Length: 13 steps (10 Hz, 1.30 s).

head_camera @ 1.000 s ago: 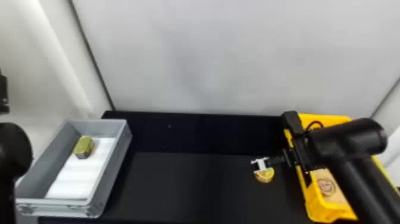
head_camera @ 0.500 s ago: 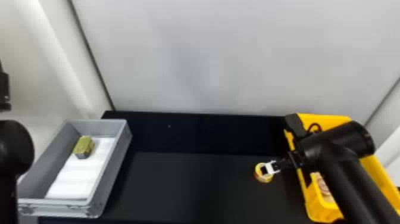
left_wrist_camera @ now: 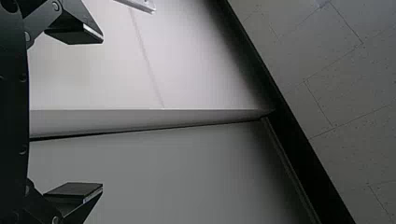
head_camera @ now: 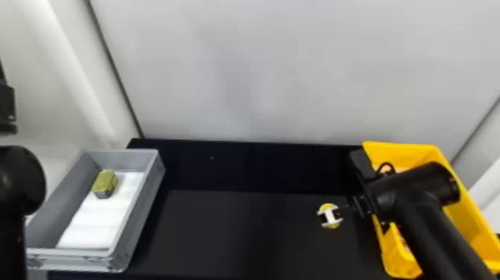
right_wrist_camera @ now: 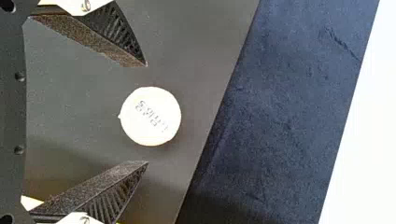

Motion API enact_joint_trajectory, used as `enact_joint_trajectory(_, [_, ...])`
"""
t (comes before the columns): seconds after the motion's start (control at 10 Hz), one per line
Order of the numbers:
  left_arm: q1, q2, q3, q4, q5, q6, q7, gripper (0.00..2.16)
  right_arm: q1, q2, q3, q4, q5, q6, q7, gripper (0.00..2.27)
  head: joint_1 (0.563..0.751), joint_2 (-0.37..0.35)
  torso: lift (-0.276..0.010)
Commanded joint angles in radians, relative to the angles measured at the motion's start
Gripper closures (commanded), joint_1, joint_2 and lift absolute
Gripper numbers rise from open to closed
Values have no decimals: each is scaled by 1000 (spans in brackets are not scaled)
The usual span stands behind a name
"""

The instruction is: Pick up the round yellow can and place it in the yellow rectangular box

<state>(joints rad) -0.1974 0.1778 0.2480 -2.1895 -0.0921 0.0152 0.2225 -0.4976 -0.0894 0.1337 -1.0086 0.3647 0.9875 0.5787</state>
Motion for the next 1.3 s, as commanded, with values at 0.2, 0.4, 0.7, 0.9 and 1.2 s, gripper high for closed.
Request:
enact_joint_trajectory(0.2, [-2, -1, -6, 1, -2, -8, 0, 156, -13, 3, 6, 74, -21, -80, -12, 1, 692, 54, -3])
enact_joint_trajectory(0.4, [0, 0, -7, 1, -2, -9, 0, 156, -16, 10, 11, 105, -33, -110, -28, 1, 692, 54, -3])
enact_joint_trajectory(0.7, [3, 0, -6, 2, -2, -17, 0, 156, -18, 7, 12, 143, -33, -146, -35, 1, 692, 54, -3])
enact_joint_trajectory(0.9, [4, 0, -6, 2, -2, -18, 0, 156, -21, 2, 11, 153, -35, -169, -46, 1, 692, 54, -3])
enact_joint_trajectory(1.2, [7, -1, -6, 2, -2, -20, -1, 156, -21, 2, 3, 162, -33, -200, -65, 145, 692, 54, -3])
